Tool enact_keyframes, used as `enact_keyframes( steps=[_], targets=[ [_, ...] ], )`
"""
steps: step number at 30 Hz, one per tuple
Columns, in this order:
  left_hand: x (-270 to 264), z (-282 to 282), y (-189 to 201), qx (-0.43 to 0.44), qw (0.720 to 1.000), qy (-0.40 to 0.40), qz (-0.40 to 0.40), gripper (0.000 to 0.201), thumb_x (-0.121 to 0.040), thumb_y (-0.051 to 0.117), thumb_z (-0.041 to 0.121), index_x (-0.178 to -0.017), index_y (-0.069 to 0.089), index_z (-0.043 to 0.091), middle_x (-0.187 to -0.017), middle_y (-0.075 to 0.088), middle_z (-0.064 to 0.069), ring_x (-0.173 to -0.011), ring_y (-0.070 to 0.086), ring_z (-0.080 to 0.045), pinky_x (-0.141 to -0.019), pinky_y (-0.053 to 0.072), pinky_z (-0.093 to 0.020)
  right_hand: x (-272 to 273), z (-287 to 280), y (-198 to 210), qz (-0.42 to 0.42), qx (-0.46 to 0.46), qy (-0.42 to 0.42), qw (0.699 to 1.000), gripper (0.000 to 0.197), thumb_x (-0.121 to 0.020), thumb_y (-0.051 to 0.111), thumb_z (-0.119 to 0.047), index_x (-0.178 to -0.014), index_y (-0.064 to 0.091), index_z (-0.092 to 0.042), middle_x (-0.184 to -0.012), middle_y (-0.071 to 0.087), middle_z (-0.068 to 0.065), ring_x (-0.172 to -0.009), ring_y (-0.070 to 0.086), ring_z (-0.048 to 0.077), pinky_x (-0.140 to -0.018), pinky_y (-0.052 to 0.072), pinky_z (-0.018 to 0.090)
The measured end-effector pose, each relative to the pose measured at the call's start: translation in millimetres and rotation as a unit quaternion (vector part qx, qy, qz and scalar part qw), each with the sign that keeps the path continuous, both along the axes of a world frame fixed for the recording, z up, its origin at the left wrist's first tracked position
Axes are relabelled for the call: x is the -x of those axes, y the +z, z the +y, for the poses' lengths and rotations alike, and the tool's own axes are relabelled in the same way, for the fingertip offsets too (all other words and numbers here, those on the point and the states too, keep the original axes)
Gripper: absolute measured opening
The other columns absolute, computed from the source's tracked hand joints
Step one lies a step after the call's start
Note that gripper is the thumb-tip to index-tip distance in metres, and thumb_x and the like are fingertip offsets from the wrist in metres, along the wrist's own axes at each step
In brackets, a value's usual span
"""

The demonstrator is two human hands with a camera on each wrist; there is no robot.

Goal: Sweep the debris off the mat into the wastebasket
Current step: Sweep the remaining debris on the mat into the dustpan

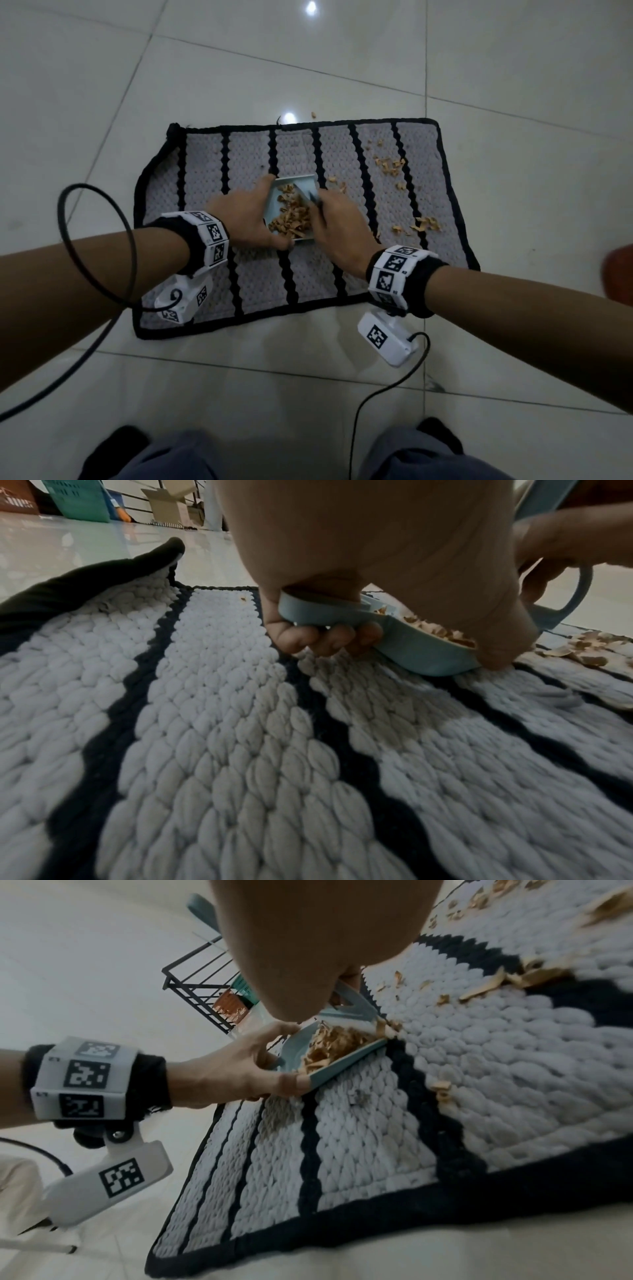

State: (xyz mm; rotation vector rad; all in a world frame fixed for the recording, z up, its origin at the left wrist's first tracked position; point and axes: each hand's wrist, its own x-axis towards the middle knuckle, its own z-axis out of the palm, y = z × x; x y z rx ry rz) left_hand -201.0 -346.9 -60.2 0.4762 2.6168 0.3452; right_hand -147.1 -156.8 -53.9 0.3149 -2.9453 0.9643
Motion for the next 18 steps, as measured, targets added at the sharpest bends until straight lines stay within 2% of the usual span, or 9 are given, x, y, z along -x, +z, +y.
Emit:
enact_keyframes(
  steps=[2,4,5,7,9,11,13,15,18],
  targets=[
    [-1,-1,1,0.004,1.0,-0.007,0.006,0.127,-0.053,0.071,0.083,-0.148,0.008,0.027,-0.105,0.068,-0.006,-0.08,0.066,-0.028,-0.073,0.058,-0.039,0,7,9,0.009,0.03,-0.015,0.999,0.017,-0.1,0.045,-0.013,-0.104,0.058,-0.003,-0.088,0.055,0.001,-0.074,0.047,0.015,-0.064,0.034,0.02],
    [-1,-2,3,0.004,1.0,-0.008,0.004,0.129,-0.053,0.072,0.083,-0.149,0.008,0.027,-0.11,0.068,-0.007,-0.083,0.067,-0.028,-0.071,0.058,-0.038,2,16,16,-0.016,0.043,-0.035,0.998,0.019,-0.101,0.046,-0.014,-0.101,0.06,-0.001,-0.076,0.052,-0.005,-0.06,0.042,0.006,-0.055,0.027,0.016],
    [-1,-3,4,0.003,1.0,-0.007,0.002,0.129,-0.054,0.073,0.082,-0.15,0.007,0.027,-0.113,0.067,-0.007,-0.084,0.067,-0.028,-0.07,0.057,-0.037,3,21,18,-0.027,0.042,-0.042,0.998,0.022,-0.101,0.046,-0.017,-0.102,0.061,-0.001,-0.071,0.053,-0.004,-0.057,0.042,0.004,-0.051,0.028,0.017],
    [-2,-6,6,-0.007,1.0,-0.005,-0.003,0.129,-0.055,0.074,0.08,-0.151,0.005,0.027,-0.118,0.066,-0.008,-0.086,0.067,-0.029,-0.071,0.058,-0.038,5,31,24,-0.029,0.036,-0.04,0.998,0.028,-0.102,0.045,-0.022,-0.107,0.063,-0.001,-0.073,0.062,0.007,-0.057,0.053,0.015,-0.049,0.037,0.03],
    [-4,-9,9,-0.019,1.0,-0.004,-0.004,0.127,-0.057,0.075,0.078,-0.151,0.005,0.029,-0.121,0.065,-0.008,-0.09,0.067,-0.03,-0.075,0.058,-0.039,5,43,30,-0.046,0.047,-0.03,0.997,0.028,-0.102,0.047,-0.025,-0.112,0.065,-0.006,-0.086,0.069,0.014,-0.073,0.062,0.027,-0.059,0.051,0.039],
    [-7,-12,13,-0.027,1.0,-0.005,-0.002,0.125,-0.057,0.075,0.077,-0.15,0.006,0.03,-0.12,0.065,-0.007,-0.088,0.067,-0.03,-0.074,0.058,-0.039,4,53,37,-0.074,0.09,-0.043,0.992,0.028,-0.1,0.05,-0.027,-0.119,0.065,-0.014,-0.1,0.071,0.007,-0.089,0.066,0.02,-0.074,0.056,0.037],
    [-10,-14,17,-0.033,0.999,-0.007,-0.005,0.122,-0.058,0.076,0.075,-0.149,0.009,0.03,-0.12,0.065,-0.007,-0.088,0.067,-0.03,-0.075,0.057,-0.037,3,63,44,-0.089,0.135,-0.068,0.985,0.029,-0.1,0.052,-0.027,-0.122,0.064,-0.013,-0.11,0.07,0.003,-0.102,0.065,0.016,-0.086,0.056,0.035],
    [-14,-15,19,-0.035,0.999,-0.011,-0.01,0.119,-0.061,0.079,0.069,-0.15,0.011,0.028,-0.124,0.063,-0.007,-0.094,0.066,-0.03,-0.079,0.054,-0.035,0,71,51,-0.099,0.17,-0.085,0.977,0.028,-0.101,0.051,-0.023,-0.12,0.064,-0.008,-0.11,0.07,0.005,-0.102,0.065,0.014,-0.086,0.055,0.031],
    [-20,-19,21,-0.033,0.999,-0.014,-0.012,0.12,-0.062,0.079,0.068,-0.152,0.011,0.027,-0.126,0.062,-0.007,-0.098,0.065,-0.031,-0.082,0.053,-0.034,-11,83,58,-0.127,0.174,-0.071,0.974,0.023,-0.102,0.048,-0.017,-0.111,0.066,-0.004,-0.097,0.07,0.003,-0.086,0.064,-0.004,-0.073,0.053,0.015]
  ],
)
